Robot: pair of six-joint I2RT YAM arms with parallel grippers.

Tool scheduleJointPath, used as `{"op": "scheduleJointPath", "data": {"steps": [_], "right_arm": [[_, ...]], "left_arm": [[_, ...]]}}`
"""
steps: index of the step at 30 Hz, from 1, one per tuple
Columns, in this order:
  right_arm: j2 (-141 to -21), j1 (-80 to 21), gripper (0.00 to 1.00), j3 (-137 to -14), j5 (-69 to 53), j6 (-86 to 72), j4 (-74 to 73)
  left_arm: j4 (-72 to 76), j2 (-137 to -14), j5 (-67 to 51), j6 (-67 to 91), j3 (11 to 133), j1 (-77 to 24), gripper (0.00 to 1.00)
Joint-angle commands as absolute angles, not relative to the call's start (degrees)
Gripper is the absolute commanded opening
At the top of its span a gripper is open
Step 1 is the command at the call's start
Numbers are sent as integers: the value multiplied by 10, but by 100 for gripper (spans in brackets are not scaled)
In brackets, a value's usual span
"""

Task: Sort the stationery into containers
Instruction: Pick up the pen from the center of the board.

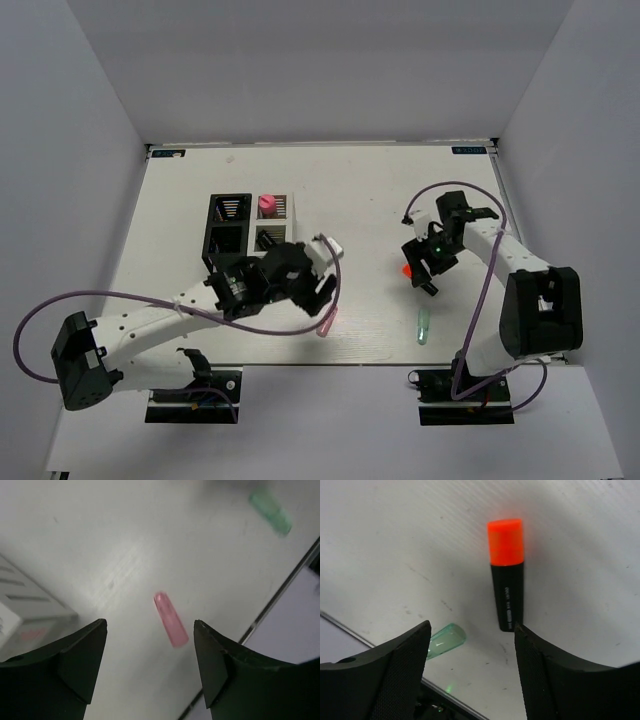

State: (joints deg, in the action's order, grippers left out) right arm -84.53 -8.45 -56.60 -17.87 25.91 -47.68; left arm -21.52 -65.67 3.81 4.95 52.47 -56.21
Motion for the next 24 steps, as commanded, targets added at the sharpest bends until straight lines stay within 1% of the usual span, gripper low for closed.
{"op": "scheduleJointPath", "data": {"steps": [1,3,10,13,14,16,17,19,20,22,23,24], "right_arm": [[-858,-105,71,-584,-94,271,-422],[-894,-108,72,-596,-90,277,-422],[-953,-139,72,-604,-62,289,-395],[-971,-149,66,-599,-48,290,-381],[-973,-155,60,-598,-46,291,-381],[-983,-161,54,-592,-37,293,-376],[-987,-164,43,-592,-34,294,-376],[-993,-166,30,-590,-29,294,-379],[-999,-168,18,-588,-29,293,-382],[-999,-168,9,-585,-33,295,-388],[-999,-167,0,-586,-40,296,-388],[-998,-167,0,-598,-54,297,-395]], "left_arm": [[-315,-635,105,71,478,-605,81],[-309,-623,109,90,448,-612,81],[-296,-544,124,141,357,-618,82],[-300,-514,129,161,334,-624,82],[-299,-498,134,166,329,-628,82],[-300,-489,140,176,314,-635,82],[-300,-479,147,178,308,-636,82],[-303,-474,152,187,303,-641,82],[-304,-470,154,190,299,-644,82],[-307,-467,161,198,295,-651,82],[-308,-466,164,202,293,-656,82],[-312,-460,171,204,291,-660,82]]}}
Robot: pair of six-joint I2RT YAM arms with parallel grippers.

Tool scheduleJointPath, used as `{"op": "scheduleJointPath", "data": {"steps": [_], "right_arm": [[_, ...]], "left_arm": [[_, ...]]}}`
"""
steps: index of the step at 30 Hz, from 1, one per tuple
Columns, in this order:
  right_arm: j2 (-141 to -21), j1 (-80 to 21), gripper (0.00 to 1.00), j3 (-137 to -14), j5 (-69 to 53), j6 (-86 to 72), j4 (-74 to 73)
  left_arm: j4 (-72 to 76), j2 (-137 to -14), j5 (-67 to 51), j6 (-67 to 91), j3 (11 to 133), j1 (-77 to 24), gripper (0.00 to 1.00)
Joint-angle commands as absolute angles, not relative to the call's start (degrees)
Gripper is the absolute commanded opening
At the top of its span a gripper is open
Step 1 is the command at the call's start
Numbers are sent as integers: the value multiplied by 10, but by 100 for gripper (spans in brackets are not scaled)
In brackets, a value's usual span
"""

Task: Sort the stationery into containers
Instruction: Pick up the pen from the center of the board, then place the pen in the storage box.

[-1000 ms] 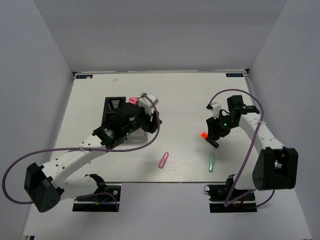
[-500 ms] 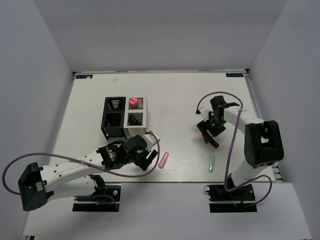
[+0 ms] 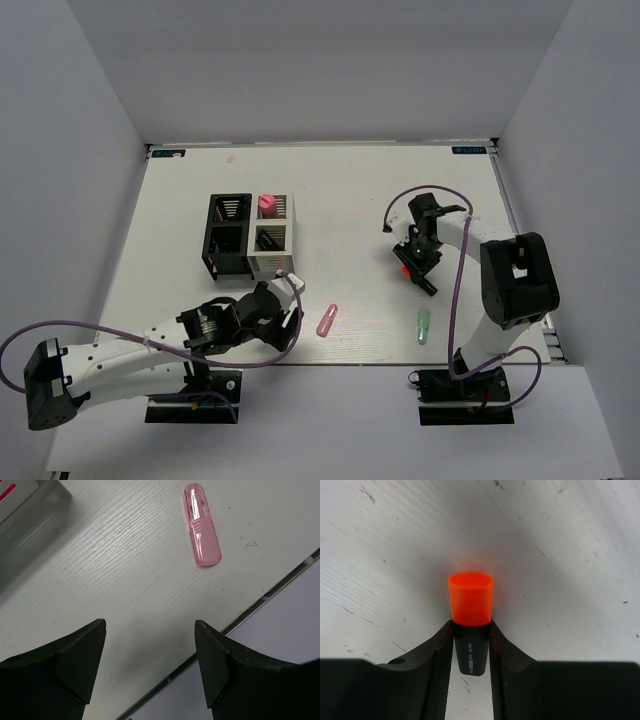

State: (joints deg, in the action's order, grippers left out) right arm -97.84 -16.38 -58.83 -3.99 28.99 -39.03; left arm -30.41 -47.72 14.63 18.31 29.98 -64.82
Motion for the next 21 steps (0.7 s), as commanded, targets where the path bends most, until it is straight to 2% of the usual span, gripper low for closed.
{"op": "scheduleJointPath", "data": {"steps": [1,5,10,13,15,17,18,20,21], "right_arm": [[-998,-170,0,-605,-76,301,-416],[-990,-184,0,-688,-193,326,-494],[-1026,-234,0,-917,-374,338,-606],[-1057,-266,0,-1037,-422,327,-621],[-1079,-297,0,-1104,-458,302,-592],[-1086,-326,0,-1117,-489,254,-526],[-1089,-333,0,-1111,-494,230,-431],[-1084,-359,0,-1079,-517,212,-359],[-1081,-367,0,-1048,-512,193,-258]], "left_arm": [[-319,-460,177,207,292,-662,82],[-359,-419,212,222,308,-677,82],[-429,-306,318,278,317,-688,83],[-481,-231,390,328,311,-688,84],[-539,-219,431,372,315,-688,84],[-592,-206,470,390,328,-687,84],[-604,-207,480,417,333,-686,84],[-634,-214,496,432,347,-688,84],[-655,-220,497,439,352,-687,85]]}}
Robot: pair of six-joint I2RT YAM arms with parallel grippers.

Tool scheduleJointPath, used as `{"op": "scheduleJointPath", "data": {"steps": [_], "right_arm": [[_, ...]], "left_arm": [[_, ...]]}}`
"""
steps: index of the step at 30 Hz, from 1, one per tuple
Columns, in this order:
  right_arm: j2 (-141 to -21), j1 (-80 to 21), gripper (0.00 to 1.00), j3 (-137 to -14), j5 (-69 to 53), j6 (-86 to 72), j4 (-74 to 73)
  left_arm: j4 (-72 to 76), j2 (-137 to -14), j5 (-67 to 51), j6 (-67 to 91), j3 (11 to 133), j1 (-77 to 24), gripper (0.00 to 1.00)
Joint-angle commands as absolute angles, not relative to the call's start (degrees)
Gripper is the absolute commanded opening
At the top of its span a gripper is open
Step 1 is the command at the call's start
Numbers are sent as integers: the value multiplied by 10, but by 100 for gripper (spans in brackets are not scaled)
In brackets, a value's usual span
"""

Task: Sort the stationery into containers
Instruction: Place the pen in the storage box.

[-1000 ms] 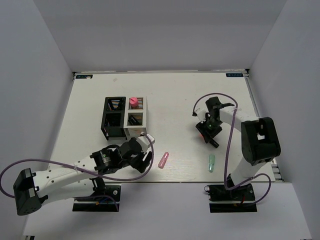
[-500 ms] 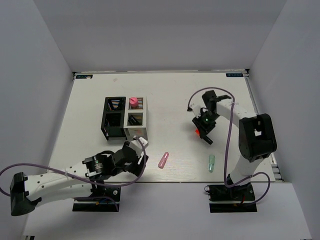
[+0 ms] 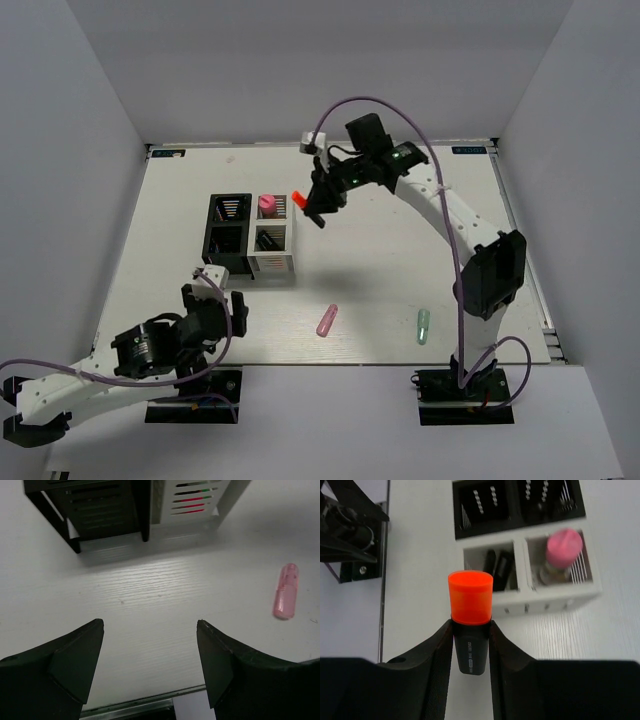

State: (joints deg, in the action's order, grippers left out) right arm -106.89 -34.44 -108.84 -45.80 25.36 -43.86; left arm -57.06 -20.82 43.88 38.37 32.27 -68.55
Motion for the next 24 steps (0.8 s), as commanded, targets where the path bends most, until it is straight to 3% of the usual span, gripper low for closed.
{"op": "scheduleJointPath", "data": {"steps": [1,10,23,24], "right_arm": [[-1076,-373,0,-1022,-510,187,-225],[-1154,-444,0,-1048,-493,91,-20],[-1194,-458,0,-1042,-380,179,-63],[-1187,-458,9,-1034,-378,186,-69]], "left_arm": [[-659,-225,498,447,354,-687,85],[-672,-236,497,454,366,-687,85],[-650,-272,484,439,366,-688,86],[-644,-272,483,436,365,-687,86]]}}
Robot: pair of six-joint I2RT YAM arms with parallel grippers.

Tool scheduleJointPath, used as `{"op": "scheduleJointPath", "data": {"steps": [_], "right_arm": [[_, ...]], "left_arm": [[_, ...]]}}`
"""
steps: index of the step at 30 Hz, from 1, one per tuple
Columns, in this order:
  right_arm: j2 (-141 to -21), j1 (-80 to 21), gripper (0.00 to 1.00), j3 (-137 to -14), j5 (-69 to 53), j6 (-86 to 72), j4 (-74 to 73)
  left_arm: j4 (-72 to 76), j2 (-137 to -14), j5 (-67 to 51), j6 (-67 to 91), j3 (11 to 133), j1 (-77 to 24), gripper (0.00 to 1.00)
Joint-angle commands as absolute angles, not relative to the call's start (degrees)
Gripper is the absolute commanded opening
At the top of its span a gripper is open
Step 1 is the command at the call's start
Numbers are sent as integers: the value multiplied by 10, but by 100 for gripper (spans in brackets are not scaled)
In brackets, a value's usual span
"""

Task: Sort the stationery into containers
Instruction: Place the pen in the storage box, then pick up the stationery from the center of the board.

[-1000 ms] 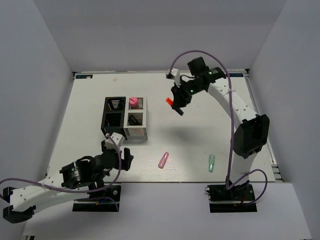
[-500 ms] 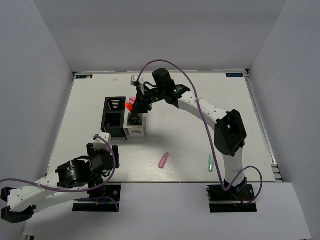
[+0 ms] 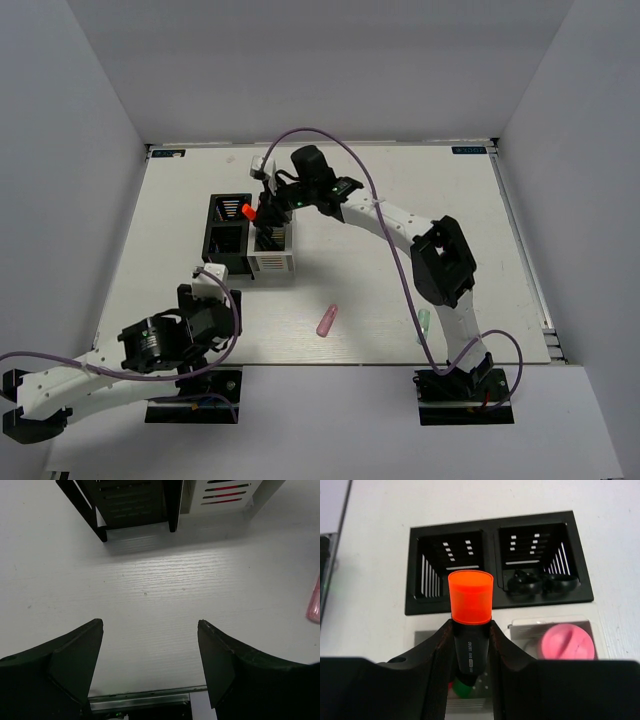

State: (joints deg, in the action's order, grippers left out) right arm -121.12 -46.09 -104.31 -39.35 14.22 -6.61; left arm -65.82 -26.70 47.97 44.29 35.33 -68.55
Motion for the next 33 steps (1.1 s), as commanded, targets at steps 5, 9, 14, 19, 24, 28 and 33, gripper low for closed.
{"op": "scheduleJointPath", "data": {"steps": [5,9,14,19,24,28,33], "right_arm": [[-1174,-458,63,-1009,-378,206,-87],[-1149,-460,72,-1013,-384,190,-93],[-1087,-451,0,-1015,-398,104,-112],[-973,-446,0,-988,-266,72,-204],[-932,-392,69,-916,23,68,-343],[-908,-326,0,-756,-14,49,-443],[-781,-269,6,-594,-63,37,-396]], "left_arm": [[-617,-281,476,413,372,-686,86],[-578,-306,456,383,371,-687,81],[-479,-398,375,300,380,-688,33],[-365,-466,289,240,384,-688,9],[-248,-587,253,214,405,-688,47],[-180,-705,246,186,442,-694,81],[-162,-821,230,173,506,-693,82]]}}
